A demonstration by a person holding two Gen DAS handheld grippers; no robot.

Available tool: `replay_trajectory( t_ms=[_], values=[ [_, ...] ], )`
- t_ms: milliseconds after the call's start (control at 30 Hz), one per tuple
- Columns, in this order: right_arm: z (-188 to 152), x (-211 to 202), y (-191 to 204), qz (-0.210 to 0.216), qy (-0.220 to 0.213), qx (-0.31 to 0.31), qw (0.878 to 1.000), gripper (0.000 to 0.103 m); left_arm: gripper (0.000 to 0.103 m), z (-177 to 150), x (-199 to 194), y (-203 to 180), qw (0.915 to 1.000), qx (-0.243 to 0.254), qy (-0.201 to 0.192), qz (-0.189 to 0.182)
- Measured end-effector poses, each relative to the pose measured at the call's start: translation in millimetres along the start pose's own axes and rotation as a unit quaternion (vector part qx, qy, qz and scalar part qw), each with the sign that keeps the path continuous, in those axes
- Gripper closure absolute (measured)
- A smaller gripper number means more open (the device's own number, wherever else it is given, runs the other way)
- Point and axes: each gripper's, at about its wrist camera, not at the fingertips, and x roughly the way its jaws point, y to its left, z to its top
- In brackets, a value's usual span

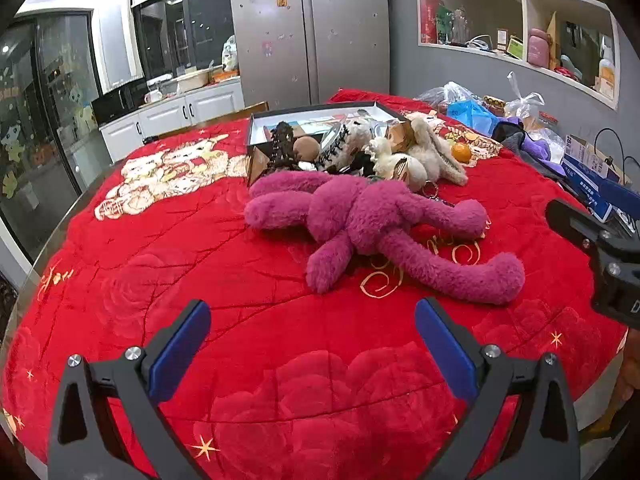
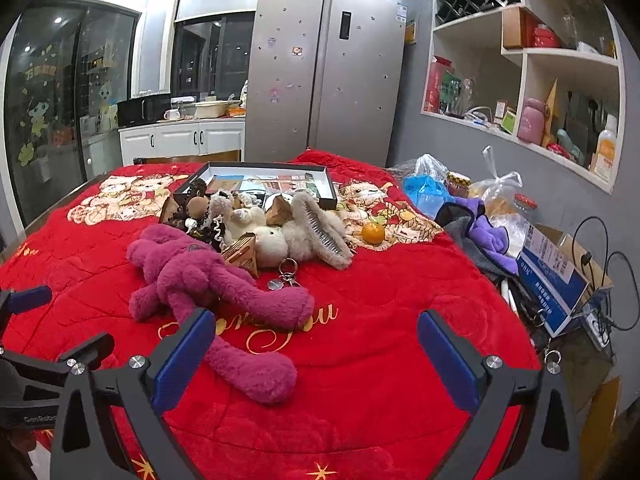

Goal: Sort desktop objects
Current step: 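Move both tools toward the pile of items on the bedspread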

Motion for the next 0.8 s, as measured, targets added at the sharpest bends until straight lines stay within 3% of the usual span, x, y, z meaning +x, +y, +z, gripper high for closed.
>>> replay_trajectory(
  t_ms=[533, 667, 800],
  values=[
    [2.7, -0.9, -5.8, -0.004, 0.003, 0.012, 1.000, 0.000, 0.000, 2.5, -1.7, -1.4, 0.9999, -0.003, 0.007, -0.010],
    [5.2, 1.7, -11.7, -0.019, 0.008, 0.022, 1.000, 0.000, 0.000, 6.2, 3.5, -1.0, 0.9994, -0.016, 0.018, -0.026],
    [13.2, 9.7, -16.2, -0.041, 0.015, 0.020, 0.999, 0.000, 0.000, 9.4, 10.9, -4.8, 0.9996, -0.003, 0.025, -0.013]
  ],
)
